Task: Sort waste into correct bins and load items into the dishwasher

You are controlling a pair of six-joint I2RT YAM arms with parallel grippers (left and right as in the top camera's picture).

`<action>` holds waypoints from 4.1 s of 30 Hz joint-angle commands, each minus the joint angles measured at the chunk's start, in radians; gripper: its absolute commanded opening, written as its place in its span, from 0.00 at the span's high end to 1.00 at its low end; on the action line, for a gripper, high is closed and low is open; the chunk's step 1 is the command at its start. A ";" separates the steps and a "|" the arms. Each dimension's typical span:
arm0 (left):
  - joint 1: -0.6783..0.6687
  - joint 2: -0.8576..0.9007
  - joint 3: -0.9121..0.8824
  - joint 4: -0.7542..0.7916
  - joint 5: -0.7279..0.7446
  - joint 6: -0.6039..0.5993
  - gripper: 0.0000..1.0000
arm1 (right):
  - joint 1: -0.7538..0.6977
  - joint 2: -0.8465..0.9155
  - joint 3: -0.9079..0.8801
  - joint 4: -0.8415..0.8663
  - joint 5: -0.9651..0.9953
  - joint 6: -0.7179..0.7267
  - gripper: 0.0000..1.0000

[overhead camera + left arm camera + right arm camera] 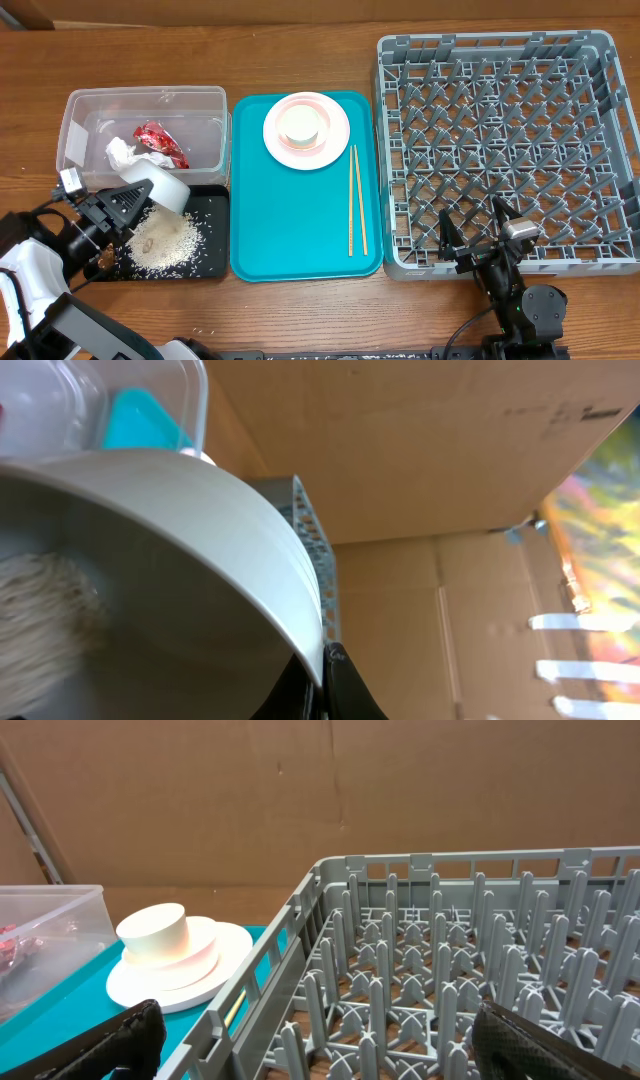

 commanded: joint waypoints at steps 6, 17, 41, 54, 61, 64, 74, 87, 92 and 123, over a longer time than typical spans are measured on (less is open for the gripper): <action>0.007 -0.017 -0.006 -0.047 0.109 0.029 0.96 | -0.002 -0.012 -0.010 0.005 0.003 0.001 0.00; 0.007 -0.017 -0.006 -0.081 0.071 0.032 0.96 | -0.002 -0.012 -0.010 0.005 0.003 0.001 0.00; -0.304 -0.233 0.061 -0.204 -0.264 -0.176 0.96 | -0.002 -0.012 -0.010 0.005 0.003 0.001 0.00; -0.967 -0.372 0.066 0.225 -0.928 -0.765 0.96 | -0.002 -0.012 -0.010 0.005 0.003 0.001 0.00; -1.323 -0.294 0.066 0.293 -1.342 -0.809 0.96 | -0.002 -0.012 -0.010 0.005 0.003 0.001 0.00; -1.404 -0.241 0.066 0.293 -1.477 -0.809 0.96 | -0.002 -0.012 -0.010 0.005 0.003 0.001 0.00; -1.430 -0.055 0.066 0.367 -1.509 -0.808 0.96 | -0.002 -0.012 -0.010 0.005 0.003 0.001 0.00; -1.428 0.009 0.066 0.406 -1.508 -0.798 0.89 | -0.002 -0.012 -0.010 0.005 0.003 0.001 0.00; -1.428 0.009 0.066 0.406 -1.508 -0.798 0.61 | -0.002 -0.012 -0.010 0.005 0.003 0.001 0.00; -1.151 0.009 0.468 0.035 -1.332 -0.599 0.58 | -0.002 -0.012 -0.009 0.054 -0.016 0.001 0.00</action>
